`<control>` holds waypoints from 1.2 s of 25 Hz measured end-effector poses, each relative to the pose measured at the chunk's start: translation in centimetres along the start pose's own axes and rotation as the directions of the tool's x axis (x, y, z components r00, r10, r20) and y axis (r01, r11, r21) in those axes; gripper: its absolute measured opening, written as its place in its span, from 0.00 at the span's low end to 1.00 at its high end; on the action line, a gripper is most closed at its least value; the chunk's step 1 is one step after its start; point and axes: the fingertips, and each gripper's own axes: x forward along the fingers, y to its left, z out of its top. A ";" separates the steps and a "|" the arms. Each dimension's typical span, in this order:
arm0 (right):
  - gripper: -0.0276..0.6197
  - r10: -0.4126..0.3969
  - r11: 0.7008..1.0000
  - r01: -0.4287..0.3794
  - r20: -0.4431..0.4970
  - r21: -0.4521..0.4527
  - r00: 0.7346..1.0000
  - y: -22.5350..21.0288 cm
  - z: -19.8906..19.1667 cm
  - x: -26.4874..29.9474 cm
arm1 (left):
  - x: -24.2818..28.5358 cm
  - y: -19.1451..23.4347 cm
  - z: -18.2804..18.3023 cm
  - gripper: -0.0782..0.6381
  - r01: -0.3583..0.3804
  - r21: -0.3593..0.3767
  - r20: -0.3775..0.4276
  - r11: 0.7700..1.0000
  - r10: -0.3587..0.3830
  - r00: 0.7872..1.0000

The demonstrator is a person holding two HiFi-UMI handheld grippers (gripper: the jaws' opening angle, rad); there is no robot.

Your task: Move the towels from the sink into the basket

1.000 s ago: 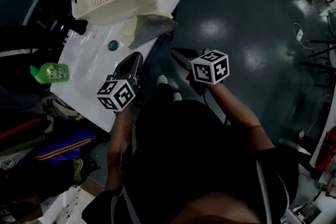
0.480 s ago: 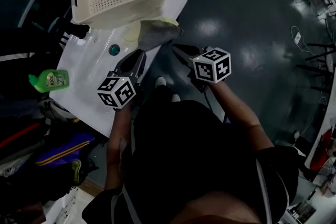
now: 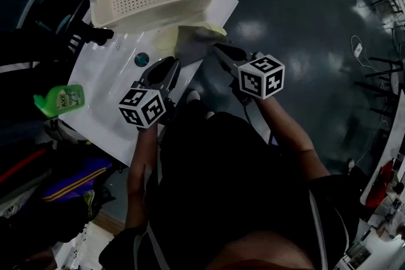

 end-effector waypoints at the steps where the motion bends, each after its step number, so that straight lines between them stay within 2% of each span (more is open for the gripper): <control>1: 0.05 -0.006 1.000 0.006 -0.002 -0.006 1.000 -0.1 0.2 0.2 | 0.0 0.3 0.0 0.21 0.001 -0.006 -0.002 1.000 -0.001 1.000; 6: 0.08 -0.026 0.999 0.026 0.002 -0.048 1.000 -0.1 1.2 1.2 | 0.4 1.5 0.1 0.22 0.025 -0.035 -0.001 0.999 -0.025 1.000; 10: 0.09 -0.021 0.998 0.021 -0.006 -0.064 1.000 -0.2 1.4 1.3 | 0.9 1.9 -0.3 0.25 0.019 -0.020 -0.016 1.000 -0.019 1.000; 17: 0.11 0.040 0.997 -0.044 -0.056 -0.071 0.998 -0.6 0.8 1.8 | 2.2 2.0 -0.7 0.35 -0.026 0.005 -0.044 1.000 0.026 0.999; 24: 0.14 0.115 0.988 -0.124 -0.095 -0.091 0.989 -1.0 1.3 1.9 | 3.4 1.2 -0.7 0.38 -0.064 0.017 -0.069 0.998 0.065 0.996; 30: 0.17 0.159 0.981 -0.172 -0.130 -0.094 0.979 -1.1 1.3 2.3 | 4.4 0.8 -1.3 0.42 -0.056 0.031 -0.109 0.998 0.059 0.992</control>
